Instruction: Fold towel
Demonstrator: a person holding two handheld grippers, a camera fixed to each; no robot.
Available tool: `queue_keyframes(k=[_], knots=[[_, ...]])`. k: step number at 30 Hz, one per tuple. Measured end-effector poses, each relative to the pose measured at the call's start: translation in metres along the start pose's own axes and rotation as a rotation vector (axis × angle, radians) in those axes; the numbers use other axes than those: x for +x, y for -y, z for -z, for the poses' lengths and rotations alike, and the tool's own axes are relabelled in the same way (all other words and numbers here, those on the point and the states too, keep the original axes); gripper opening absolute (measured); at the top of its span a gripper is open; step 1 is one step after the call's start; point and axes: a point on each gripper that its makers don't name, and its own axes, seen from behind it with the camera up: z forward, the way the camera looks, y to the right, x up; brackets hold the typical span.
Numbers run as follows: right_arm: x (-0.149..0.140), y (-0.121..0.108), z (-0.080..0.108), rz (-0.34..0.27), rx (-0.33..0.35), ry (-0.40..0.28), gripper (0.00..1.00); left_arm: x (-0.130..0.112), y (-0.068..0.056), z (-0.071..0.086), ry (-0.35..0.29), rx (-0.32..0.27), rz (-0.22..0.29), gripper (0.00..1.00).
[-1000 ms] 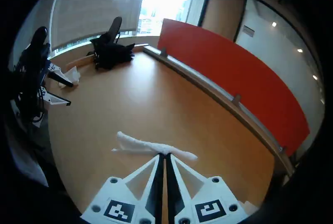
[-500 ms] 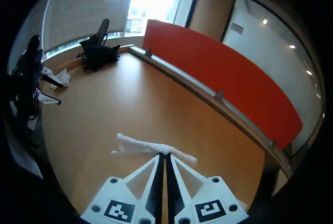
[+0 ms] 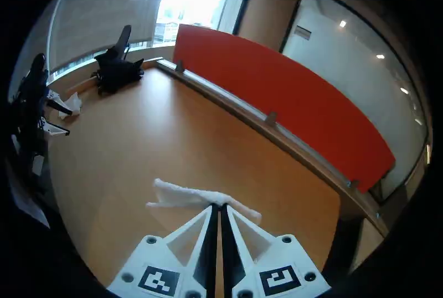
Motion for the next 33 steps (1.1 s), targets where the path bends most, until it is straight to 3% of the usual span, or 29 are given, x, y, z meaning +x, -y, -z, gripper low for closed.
queue_keyframes(k=[15,33], knots=[[-0.01,-0.055,0.009,-0.032,-0.052,0.019,0.04,-0.001,-0.007,-0.003,0.013,0.002,-0.004,0.99],[-0.036,-0.14,0.023,-0.059,-0.148,0.086,0.04,0.004,-0.007,-0.006,0.02,0.014,-0.005,0.99]])
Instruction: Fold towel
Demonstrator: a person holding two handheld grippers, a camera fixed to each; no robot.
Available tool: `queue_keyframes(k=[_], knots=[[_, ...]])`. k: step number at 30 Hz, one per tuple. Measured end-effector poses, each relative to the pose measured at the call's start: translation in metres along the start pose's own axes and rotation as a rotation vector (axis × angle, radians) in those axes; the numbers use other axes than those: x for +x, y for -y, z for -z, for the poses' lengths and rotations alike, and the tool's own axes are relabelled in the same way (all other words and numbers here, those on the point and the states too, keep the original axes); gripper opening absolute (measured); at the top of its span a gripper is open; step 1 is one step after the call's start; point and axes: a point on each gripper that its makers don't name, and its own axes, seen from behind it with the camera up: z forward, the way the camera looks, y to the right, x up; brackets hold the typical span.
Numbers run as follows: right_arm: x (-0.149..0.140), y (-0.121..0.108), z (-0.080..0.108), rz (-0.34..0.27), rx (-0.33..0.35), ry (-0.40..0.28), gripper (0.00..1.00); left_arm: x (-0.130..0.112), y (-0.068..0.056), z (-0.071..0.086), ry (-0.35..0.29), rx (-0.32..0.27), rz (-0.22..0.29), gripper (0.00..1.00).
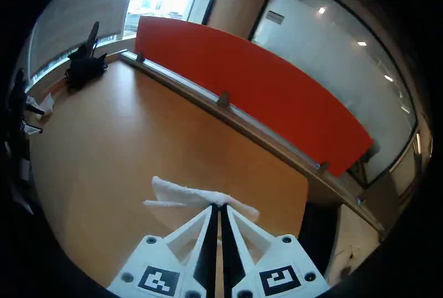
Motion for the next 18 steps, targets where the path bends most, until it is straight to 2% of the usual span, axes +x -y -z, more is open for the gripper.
queue_keyframes(k=[9,18], knots=[[-0.002,-0.035,0.004,-0.026,-0.039,0.005,0.04,0.004,-0.002,-0.002,0.001,0.002,-0.003,0.99],[-0.008,-0.047,0.007,-0.034,-0.053,0.017,0.04,0.007,-0.005,-0.003,0.002,0.0,-0.009,0.99]])
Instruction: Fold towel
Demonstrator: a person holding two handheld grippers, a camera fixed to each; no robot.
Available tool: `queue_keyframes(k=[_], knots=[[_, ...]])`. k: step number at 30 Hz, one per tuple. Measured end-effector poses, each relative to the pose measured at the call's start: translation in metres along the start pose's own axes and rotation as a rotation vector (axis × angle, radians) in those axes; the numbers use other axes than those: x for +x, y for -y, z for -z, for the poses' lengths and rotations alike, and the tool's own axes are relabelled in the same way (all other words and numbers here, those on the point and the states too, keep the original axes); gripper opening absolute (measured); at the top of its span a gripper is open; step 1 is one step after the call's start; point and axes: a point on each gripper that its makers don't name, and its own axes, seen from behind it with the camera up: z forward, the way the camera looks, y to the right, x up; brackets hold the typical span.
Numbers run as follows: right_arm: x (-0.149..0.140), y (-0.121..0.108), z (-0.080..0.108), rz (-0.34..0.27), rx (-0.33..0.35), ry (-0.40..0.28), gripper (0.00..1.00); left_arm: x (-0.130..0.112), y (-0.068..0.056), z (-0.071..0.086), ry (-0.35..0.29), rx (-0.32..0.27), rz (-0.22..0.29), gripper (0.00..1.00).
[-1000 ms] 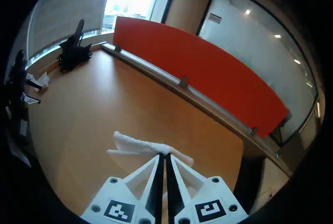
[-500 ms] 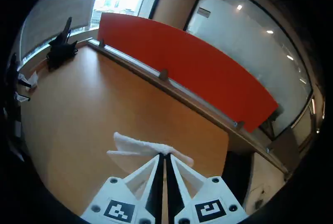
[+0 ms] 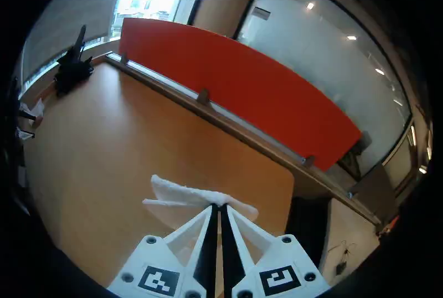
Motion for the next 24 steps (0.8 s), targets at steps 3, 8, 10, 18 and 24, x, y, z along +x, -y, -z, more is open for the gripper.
queue_keyframes(k=[3,8,10,18,24], knots=[[-0.003,-0.002,0.002,-0.003,-0.002,0.003,0.04,0.001,0.0,0.0,-0.002,-0.001,-0.001,0.99],[-0.009,-0.003,0.007,-0.007,-0.006,0.009,0.04,0.002,-0.002,0.0,-0.003,-0.005,-0.003,0.99],[-0.014,-0.003,0.01,-0.011,-0.008,0.014,0.04,0.002,-0.002,0.0,-0.003,-0.007,-0.005,0.99],[-0.051,-0.004,0.026,-0.042,-0.019,0.056,0.04,0.003,-0.006,0.0,-0.006,-0.018,-0.015,0.99],[-0.098,-0.005,0.04,-0.084,-0.033,0.112,0.04,0.004,-0.007,0.0,-0.006,-0.023,-0.022,0.99]])
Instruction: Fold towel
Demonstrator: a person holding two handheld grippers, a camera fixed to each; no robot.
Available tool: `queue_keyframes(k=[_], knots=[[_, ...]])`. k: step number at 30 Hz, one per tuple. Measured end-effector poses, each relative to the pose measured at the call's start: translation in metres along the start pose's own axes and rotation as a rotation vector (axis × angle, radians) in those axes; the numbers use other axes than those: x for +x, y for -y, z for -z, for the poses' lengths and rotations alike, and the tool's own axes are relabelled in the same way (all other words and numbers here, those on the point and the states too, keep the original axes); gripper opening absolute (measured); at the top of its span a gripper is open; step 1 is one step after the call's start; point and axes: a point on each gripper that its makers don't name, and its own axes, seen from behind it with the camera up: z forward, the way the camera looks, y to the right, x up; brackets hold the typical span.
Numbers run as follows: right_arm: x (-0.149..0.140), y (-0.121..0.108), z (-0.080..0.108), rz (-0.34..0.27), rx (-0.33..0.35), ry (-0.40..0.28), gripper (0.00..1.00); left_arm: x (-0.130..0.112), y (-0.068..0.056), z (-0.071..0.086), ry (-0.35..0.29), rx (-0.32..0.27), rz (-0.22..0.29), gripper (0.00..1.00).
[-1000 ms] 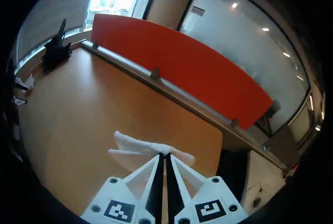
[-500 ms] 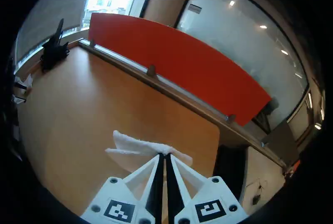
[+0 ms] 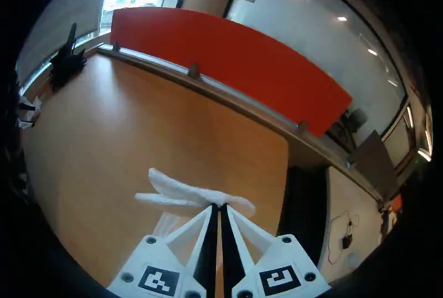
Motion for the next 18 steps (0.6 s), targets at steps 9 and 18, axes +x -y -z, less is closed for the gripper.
queue_keyframes(k=[9,18], knots=[[-0.059,-0.001,0.004,-0.065,-0.015,0.076,0.04,-0.001,-0.003,0.001,0.006,-0.007,-0.015,0.99],[-0.096,-0.002,0.003,-0.101,-0.035,0.138,0.04,-0.004,-0.003,0.002,0.009,-0.006,-0.017,0.99]])
